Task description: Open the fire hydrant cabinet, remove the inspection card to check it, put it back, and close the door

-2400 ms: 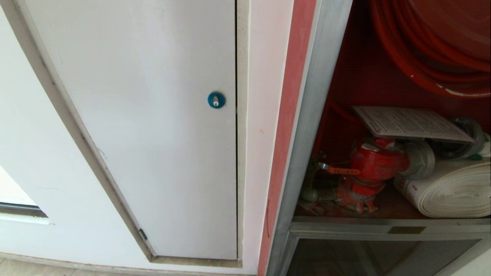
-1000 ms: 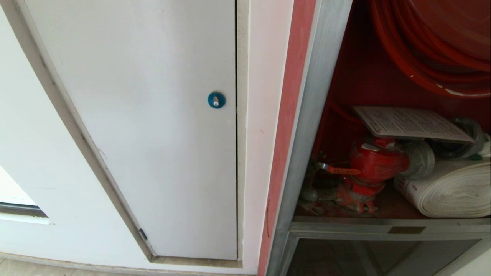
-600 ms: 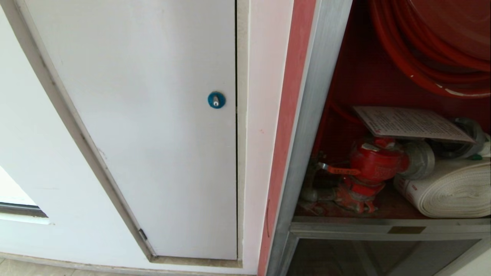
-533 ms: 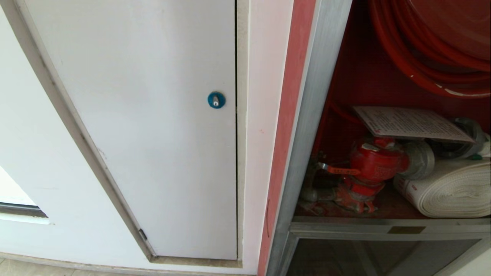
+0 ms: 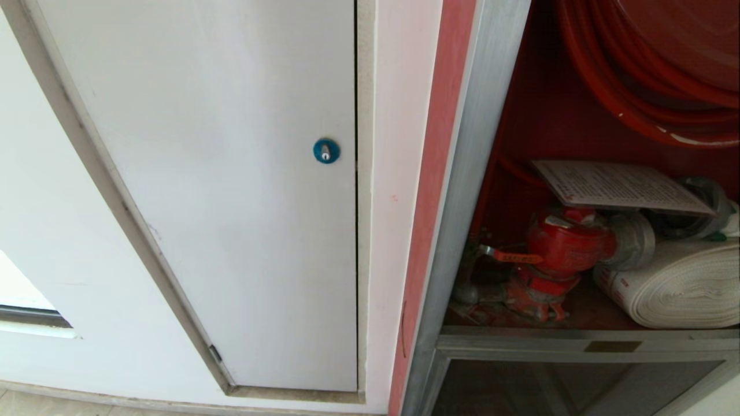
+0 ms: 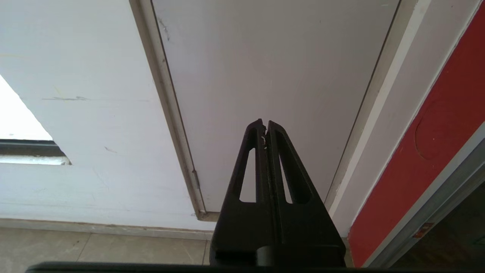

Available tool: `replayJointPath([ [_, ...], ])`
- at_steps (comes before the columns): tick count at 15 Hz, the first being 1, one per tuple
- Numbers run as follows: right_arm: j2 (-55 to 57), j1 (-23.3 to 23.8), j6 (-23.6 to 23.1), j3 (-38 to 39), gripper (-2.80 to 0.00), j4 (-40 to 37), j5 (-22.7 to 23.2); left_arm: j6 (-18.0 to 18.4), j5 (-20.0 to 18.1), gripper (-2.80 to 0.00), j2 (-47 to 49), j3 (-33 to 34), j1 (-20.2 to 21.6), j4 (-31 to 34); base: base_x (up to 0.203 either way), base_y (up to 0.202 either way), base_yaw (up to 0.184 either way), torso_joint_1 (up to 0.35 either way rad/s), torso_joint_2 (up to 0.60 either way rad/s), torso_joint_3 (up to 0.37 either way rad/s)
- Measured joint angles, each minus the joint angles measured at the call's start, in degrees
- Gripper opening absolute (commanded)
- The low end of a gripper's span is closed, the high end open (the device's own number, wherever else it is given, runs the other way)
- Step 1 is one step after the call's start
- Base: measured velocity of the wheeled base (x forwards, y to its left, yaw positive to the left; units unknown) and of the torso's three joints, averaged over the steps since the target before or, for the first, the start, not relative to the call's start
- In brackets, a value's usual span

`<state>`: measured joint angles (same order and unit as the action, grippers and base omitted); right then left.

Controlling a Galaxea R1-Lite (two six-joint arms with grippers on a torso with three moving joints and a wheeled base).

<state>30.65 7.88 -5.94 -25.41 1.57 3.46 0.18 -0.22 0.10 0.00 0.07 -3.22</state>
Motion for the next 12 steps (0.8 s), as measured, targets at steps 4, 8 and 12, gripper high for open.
replayJointPath([
  [4,-5.2,-4.4,4.7,5.1,-2.80,-2.2,-2.6,0.0,0.0,-2.80,0.0,0.0,0.0,0.0,0.000,0.000,0.000,0.000,0.00,0.000],
  [8,-11.7,-6.2,5.3,11.7,-2.80,-2.5,-3.1,0.0,0.0,-2.80,0.0,0.0,0.0,0.0,0.000,0.000,0.000,0.000,0.00,0.000],
  [12,-17.9,-7.1,5.3,17.8,-2.80,-2.5,-3.0,0.0,0.0,-2.80,0.0,0.0,0.0,0.0,0.000,0.000,0.000,0.000,0.00,0.000],
])
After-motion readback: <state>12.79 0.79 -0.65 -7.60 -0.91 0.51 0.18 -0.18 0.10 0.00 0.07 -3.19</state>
